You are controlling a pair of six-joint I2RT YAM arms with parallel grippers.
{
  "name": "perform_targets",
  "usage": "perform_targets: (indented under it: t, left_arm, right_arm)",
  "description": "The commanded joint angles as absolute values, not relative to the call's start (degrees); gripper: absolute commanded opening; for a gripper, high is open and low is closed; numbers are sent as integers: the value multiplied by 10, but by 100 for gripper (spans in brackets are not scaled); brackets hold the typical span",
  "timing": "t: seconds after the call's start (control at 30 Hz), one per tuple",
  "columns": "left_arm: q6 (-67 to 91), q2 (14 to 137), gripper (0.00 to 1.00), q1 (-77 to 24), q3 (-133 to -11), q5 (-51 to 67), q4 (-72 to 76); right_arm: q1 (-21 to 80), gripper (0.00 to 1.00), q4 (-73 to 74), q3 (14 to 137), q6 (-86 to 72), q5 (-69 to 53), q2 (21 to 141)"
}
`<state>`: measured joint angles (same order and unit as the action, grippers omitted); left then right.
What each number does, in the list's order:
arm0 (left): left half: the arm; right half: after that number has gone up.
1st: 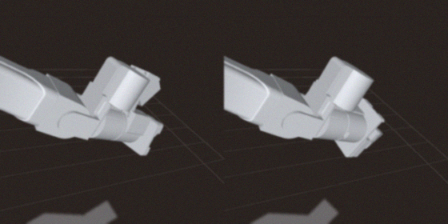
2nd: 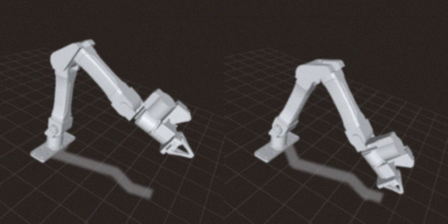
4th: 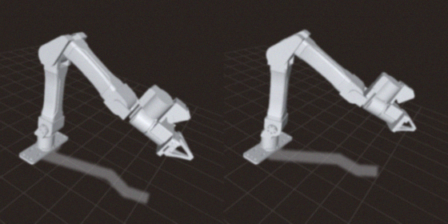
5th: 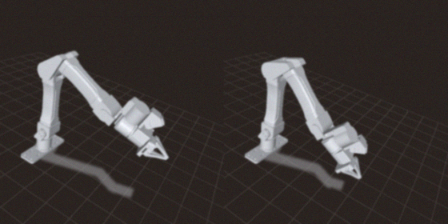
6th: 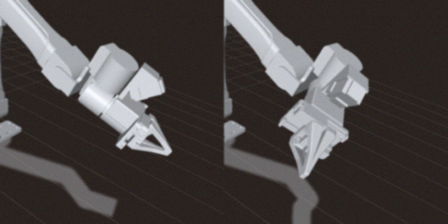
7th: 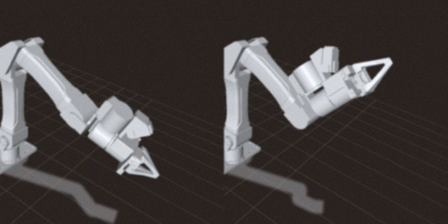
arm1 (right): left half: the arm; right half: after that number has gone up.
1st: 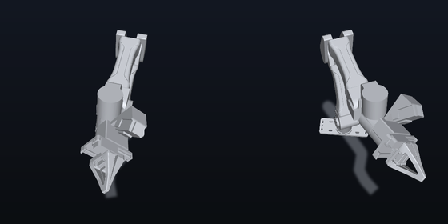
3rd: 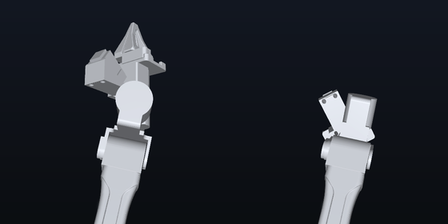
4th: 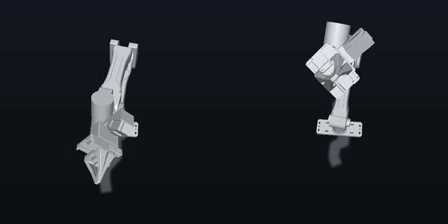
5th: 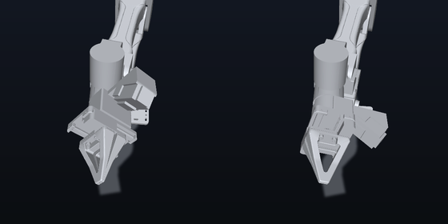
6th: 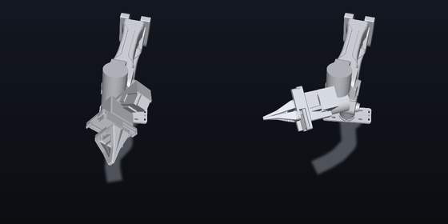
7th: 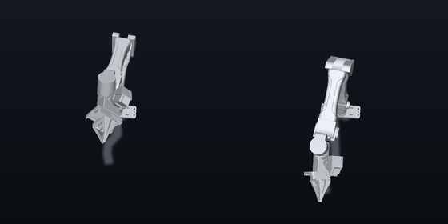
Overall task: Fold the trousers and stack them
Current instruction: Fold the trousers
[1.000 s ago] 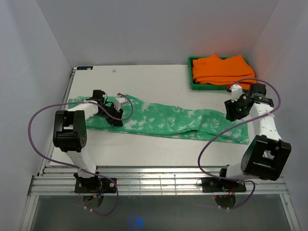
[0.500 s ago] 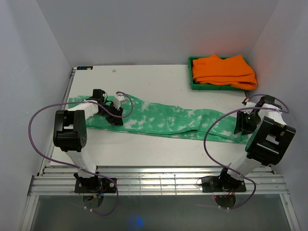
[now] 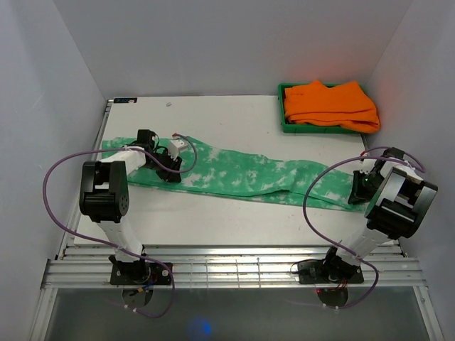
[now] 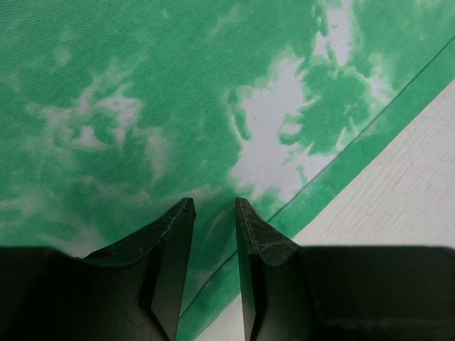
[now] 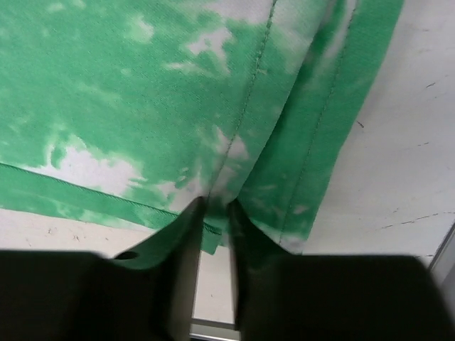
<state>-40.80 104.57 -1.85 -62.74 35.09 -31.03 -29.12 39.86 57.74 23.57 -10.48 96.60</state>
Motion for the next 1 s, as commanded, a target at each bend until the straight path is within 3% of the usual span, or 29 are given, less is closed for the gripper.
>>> perform_targets:
  t: [0.0,0.03,0.43,0.9,0.97]
  left_arm:
    - [-436,1089,43,-12,-599,212,-285]
    - [-437,1088,43,-11,-599,211,-284]
    - [-439,1081,42,-12,-598,203,-286]
    - [-445,1083,43,-12,-593,196,-286]
    - [-443,1083,44,-12,-593,199,-284]
  right_arm:
    - [-295,19,392,577,243,-130,979]
    - [-297,8,401,592,246,-134,978]
    - [-345,8,511,690,342,-91,960]
    - [-348,8,462,637,374,-44,1014]
    - [-347,25,458,640,377,-32,1024]
